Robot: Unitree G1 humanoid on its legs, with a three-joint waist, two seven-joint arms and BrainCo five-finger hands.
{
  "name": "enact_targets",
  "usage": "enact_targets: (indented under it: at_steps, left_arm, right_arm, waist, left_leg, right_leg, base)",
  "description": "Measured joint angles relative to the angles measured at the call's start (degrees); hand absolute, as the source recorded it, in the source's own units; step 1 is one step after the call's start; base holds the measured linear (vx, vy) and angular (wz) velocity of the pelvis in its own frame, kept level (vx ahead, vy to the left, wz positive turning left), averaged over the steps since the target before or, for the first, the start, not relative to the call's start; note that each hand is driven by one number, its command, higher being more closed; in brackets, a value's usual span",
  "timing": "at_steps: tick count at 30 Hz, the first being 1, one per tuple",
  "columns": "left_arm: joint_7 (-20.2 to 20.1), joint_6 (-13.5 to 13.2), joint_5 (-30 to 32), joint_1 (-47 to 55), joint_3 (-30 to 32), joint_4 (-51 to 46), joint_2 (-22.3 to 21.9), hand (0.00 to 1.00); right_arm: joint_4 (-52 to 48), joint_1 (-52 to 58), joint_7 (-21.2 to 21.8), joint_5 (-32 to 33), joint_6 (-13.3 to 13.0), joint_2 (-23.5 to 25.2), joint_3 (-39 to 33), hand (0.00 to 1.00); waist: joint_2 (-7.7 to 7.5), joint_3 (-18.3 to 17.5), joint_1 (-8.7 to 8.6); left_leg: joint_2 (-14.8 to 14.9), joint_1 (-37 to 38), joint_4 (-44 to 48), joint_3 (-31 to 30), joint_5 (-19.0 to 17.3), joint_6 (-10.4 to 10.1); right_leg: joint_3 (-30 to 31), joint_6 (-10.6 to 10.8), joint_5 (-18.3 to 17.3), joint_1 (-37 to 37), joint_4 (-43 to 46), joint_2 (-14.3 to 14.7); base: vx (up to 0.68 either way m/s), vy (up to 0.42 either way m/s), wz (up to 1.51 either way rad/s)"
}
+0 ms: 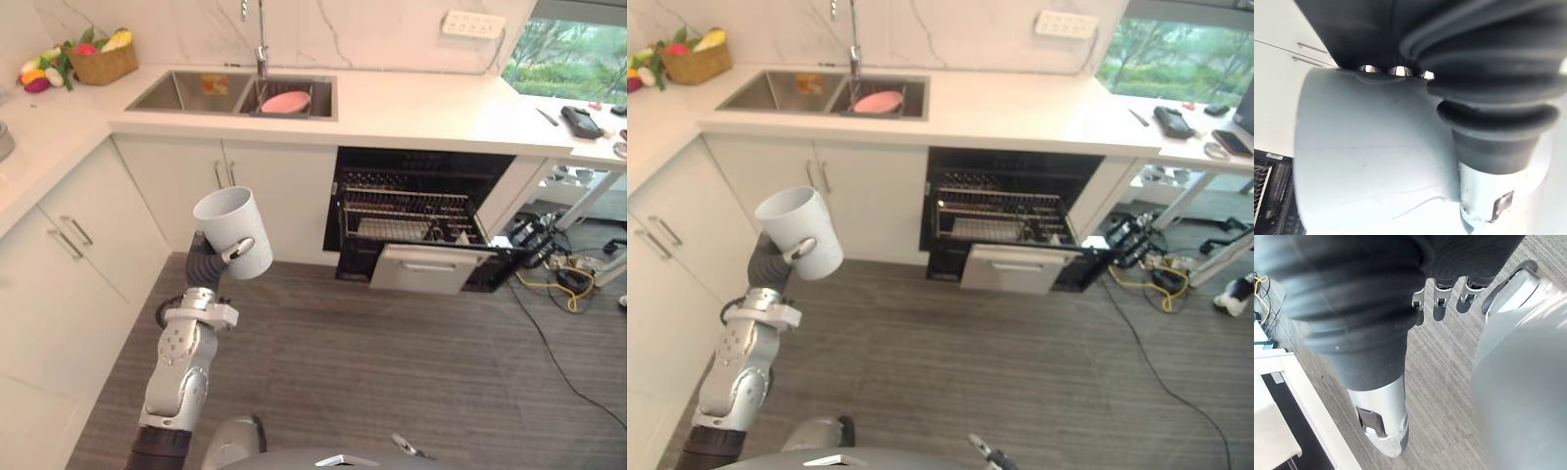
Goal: Walk over to the sink, pick up the cup, carry it to the dishwasher, place the cup inside the dishwasher, then close the dishwasher door
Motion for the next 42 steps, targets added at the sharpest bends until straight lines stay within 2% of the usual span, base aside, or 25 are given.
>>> enact_targets:
  at_steps: [1,3,4,5,6,8,10,12,13,14,15,16,17,19,20,23,25,29,30,31,32,33,36,39,42]
  left_arm:
    - [1.1,0.2,0.2,-0.9,0.3,-0.4,0.0,1.0]
    - [3.3,1.1,2.3,-1.3,0.4,-1.8,-0.1,1.0]
    - [4.8,1.2,3.2,-1.1,0.4,-2.1,-0.2,1.0]
    - [5.4,1.3,3.5,-1.1,0.4,-2.1,-0.1,1.0]
    - [6.4,1.2,3.5,-1.2,0.5,-2.6,-0.1,1.0]
    - [6.8,0.5,4.1,-1.1,1.2,-3.4,0.0,1.0]
    - [7.8,0.0,5.1,-0.9,2.6,-3.7,0.0,1.0]
    - [9.2,-0.1,5.2,-0.1,3.6,-3.6,0.3,1.0]
    - [9.7,-0.2,5.5,0.4,4.2,-2.8,-0.5,1.0]
    - [9.9,-0.2,5.6,0.5,4.2,-2.2,-0.8,1.0]
    - [9.9,-0.2,5.7,0.4,3.5,-0.9,-2.0,1.0]
    - [9.6,-0.2,6.2,0.2,2.9,-0.2,-2.3,1.0]
    - [9.5,-0.2,6.3,0.3,2.4,-0.1,-2.3,1.0]
    - [9.0,-0.8,6.7,0.7,0.7,-0.3,-2.6,1.0]
    - [8.7,-0.8,6.8,0.8,-0.5,-1.2,-3.3,1.0]
    - [8.3,-0.7,6.8,0.7,0.1,-1.0,-2.9,1.0]
    - [7.3,-0.8,6.7,0.7,1.0,-1.1,-1.9,1.0]
    - [6.3,-1.1,6.7,0.3,3.0,-1.9,-0.9,1.0]
    - [6.3,-1.1,6.7,0.3,3.3,-2.0,-0.9,1.0]
    - [6.2,-1.1,6.7,0.2,3.4,-2.0,-0.7,1.0]
    - [6.2,-1.1,6.7,0.2,3.8,-1.9,-0.3,1.0]
    - [6.3,-1.1,6.7,0.0,4.2,-2.0,0.6,1.0]
    - [6.4,-1.1,6.6,-0.2,3.7,-2.0,1.5,1.0]
    - [6.5,-1.1,6.7,-0.9,2.1,-1.7,2.7,1.0]
    - [6.7,-1.1,6.7,-1.1,0.7,0.5,2.9,1.0]
  right_arm:
    - [0.0,0.4,0.0,-0.5,-0.5,0.3,0.1,0.0]
    - [0.0,0.6,-0.1,-2.0,-1.4,1.4,0.1,0.0]
    - [-0.4,0.6,0.0,-2.1,-2.5,1.3,0.4,0.0]
    - [-0.6,0.6,0.0,-2.1,-2.9,1.3,1.3,0.0]
    - [-1.3,0.6,0.1,-2.0,-3.9,1.0,2.8,0.0]
    - [-3.6,1.0,0.1,-2.1,-4.1,0.5,4.7,0.0]
    - [-5.0,1.2,0.1,-2.2,-3.9,0.5,6.6,0.0]
    - [-4.7,1.8,0.1,-2.2,-3.2,0.7,7.1,0.0]
    - [-4.3,2.5,0.1,-2.2,-2.4,0.2,6.5,0.0]
    - [-4.3,2.6,0.2,-2.2,-2.2,-0.4,6.0,0.0]
    - [-4.0,2.3,0.3,-2.2,-1.3,-1.8,4.7,0.0]
    - [-2.3,1.1,0.2,-2.4,-0.2,-2.4,3.1,0.0]
    - [-1.8,1.0,0.2,-2.7,0.5,-2.4,1.8,0.0]
    - [0.1,1.0,0.2,-3.3,1.8,-1.4,-0.9,0.0]
    - [0.2,2.1,0.1,-4.2,2.4,-1.2,-3.1,0.0]
    - [1.4,2.6,0.0,-4.7,1.8,-1.3,-4.7,0.0]
    - [2.0,3.4,0.0,-4.3,1.4,-1.2,-5.1,0.0]
    - [1.4,1.4,-0.2,-4.3,1.1,-1.3,-4.9,0.0]
    - [0.7,1.5,-0.4,-4.3,1.2,-1.6,-5.1,0.0]
    - [0.1,1.7,-0.7,-4.4,1.6,-2.0,-5.2,0.0]
    - [0.1,1.7,-1.2,-4.4,1.7,-1.4,-5.4,0.0]
    - [0.1,2.1,-1.6,-4.6,1.7,0.4,-6.6,0.0]
    - [1.0,3.1,-2.0,-5.5,1.7,2.0,-9.4,0.0]
    - [2.0,3.7,-2.8,-5.5,1.7,2.0,-12.5,0.0]
    - [1.9,4.7,-4.2,-4.1,1.0,1.9,-14.4,0.0]
  waist:
    - [-0.62,0.7,-0.07]
    - [0.02,1.9,-0.73]
    - [0.11,2.0,-1.4]
    - [0.35,1.7,-1.71]
    - [1.14,1.3,-2.1]
    - [2.03,1.2,-2.79]
    - [1.31,1.3,-3.52]
    - [-0.03,1.4,-3.64]
    - [0.66,1.4,-4.15]
    - [1.86,1.5,-4.65]
    - [5.51,1.2,-4.83]
    - [7.36,0.8,-4.67]
    - [7.13,0.8,-4.68]
    - [5.9,1.1,-3.81]
    - [6.58,1.9,-2.85]
    - [7.09,3.3,-2.18]
    - [6.38,3.3,-1.22]
    - [5.87,3.1,-0.72]
    - [6.3,2.9,-0.72]
    - [7.42,2.2,-1.04]
    - [6.14,2.1,-1.43]
    - [3.18,1.8,-1.94]
    - [1.18,1.3,-2.33]
    - [1.64,1.2,-2.63]
    - [3.18,0.4,-3.14]
  left_leg:
    - [-1.4,3.3,-0.3,1.3,-2.1,0.8]
    - [-2.8,9.6,-2.8,2.2,-4.1,1.8]
    - [-2.6,13.7,-6.0,2.4,-4.4,1.8]
    - [-2.4,15.7,-8.0,2.6,-4.4,1.8]
    - [-1.6,19.2,-11.8,3.3,-4.1,1.6]
    - [0.2,21.1,-15.2,4.1,-3.9,1.0]
    - [0.9,22.7,-18.8,5.3,-3.4,-0.5]
    - [-0.7,25.4,-19.3,4.7,-5.1,-2.5]
    - [0.0,27.9,-19.2,3.4,-7.0,-3.7]
    - [0.8,28.5,-19.1,2.8,-8.0,-4.2]
    - [3.8,28.5,-17.7,2.0,-9.4,-4.9]
    - [5.3,27.7,-14.4,1.3,-9.3,-4.9]
    - [5.6,26.5,-11.0,0.5,-8.9,-4.6]
    - [7.0,20.1,6.0,-1.2,-5.5,-4.8]
    - [11.2,10.2,27.4,-3.0,3.2,-4.2]
    - [12.0,3.3,38.6,-3.9,-1.5,-3.1]
    - [11.4,2.2,30.0,-1.8,-5.5,-2.1]
    - [7.1,3.0,2.1,-6.7,-4.4,-2.0]
    - [5.9,4.1,-5.0,-10.6,1.0,-2.6]
    - [6.0,5.7,-8.9,-13.3,3.6,-7.0]
    - [5.0,6.7,-10.5,-12.6,3.7,-6.6]
    - [2.9,8.4,-13.8,-10.3,4.7,-5.4]
    - [0.4,10.6,-16.9,-8.7,5.5,-4.2]
    - [-0.8,13.8,-20.7,-7.2,6.6,-2.9]
    - [-0.7,15.5,-24.4,-5.8,8.2,-2.8]
  right_leg:
    - [0.0,2.8,4.0,-3.6,10.4,-1.8]
    - [-1.9,1.8,10.7,-9.2,24.6,-4.4]
    - [-5.2,-1.1,7.1,-12.2,28.8,-4.5]
    - [-7.3,-1.7,5.4,-13.8,28.6,-4.2]
    - [-10.9,-2.1,2.6,-17.0,25.1,-2.7]
    - [-16.0,-1.6,2.1,-21.6,10.5,1.0]
    - [-20.4,0.1,12.2,-24.1,-16.3,3.7]
    - [-20.0,-0.1,16.9,-24.0,-22.6,3.6]
    - [-18.3,-3.2,24.9,-22.3,-22.5,4.2]
    - [-18.0,-4.9,26.1,-22.1,-21.3,5.3]
    - [-18.7,-5.4,22.6,-22.1,-19.0,7.7]
    - [-19.4,-5.7,19.5,-22.3,-16.6,8.4]
    - [-19.7,-5.8,18.0,-21.9,-15.5,8.4]
    - [-19.9,-6.0,15.1,-19.4,-15.1,8.7]
    - [-18.3,-6.9,13.7,-15.0,-18.0,11.8]
    - [-16.4,-8.1,11.7,-8.3,-19.6,13.3]
    - [-13.3,-7.2,11.2,-3.6,-21.6,13.2]
    - [-5.4,-4.7,9.9,-4.3,-21.3,11.6]
    - [-3.0,-3.1,8.9,-5.3,-20.1,11.6]
    - [-1.2,-1.9,7.3,-6.2,-18.5,11.9]
    - [-0.5,-1.3,6.6,-6.6,-17.7,11.0]
    - [0.6,-0.1,5.9,-7.2,-17.3,8.4]
    - [0.5,0.8,6.6,-6.0,-19.6,5.6]
    - [0.6,1.5,7.3,-4.4,-22.2,4.0]
    - [0.6,1.7,7.4,-4.7,-23.2,3.9]
  base:
    - [0.32,0.202,-0.3]
    - [0.28,0.174,-0.33]
    - [0.26,0.141,-0.3]
    - [0.28,0.093,-0.3]
    - [0.32,0.017,-0.25]
    - [0.34,-0.032,-0.13]
    - [0.38,-0.075,0.04]
    - [0.52,-0.148,0.12]
    - [0.6,-0.169,0.31]
    - [0.61,-0.147,0.41]
    - [0.57,-0.134,0.31]
    - [0.53,-0.145,0.23]
    - [0.46,-0.236,0.17]
    - [0.4,-0.251,0.01]
    - [0.39,-0.134,-0.24]
    - [0.41,-0.045,-0.47]
    - [0.38,-0.015,-0.83]
    - [0.36,0.172,-1.02]
    - [0.34,0.301,-0.93]
    - [0.27,0.242,-0.78]
    - [0.22,0.236,-0.55]
    - [0.15,0.169,-0.33]
    - [0.13,0.188,-0.24]
    - [0.02,0.102,-0.18]
    - [-0.06,0.007,-0.18]
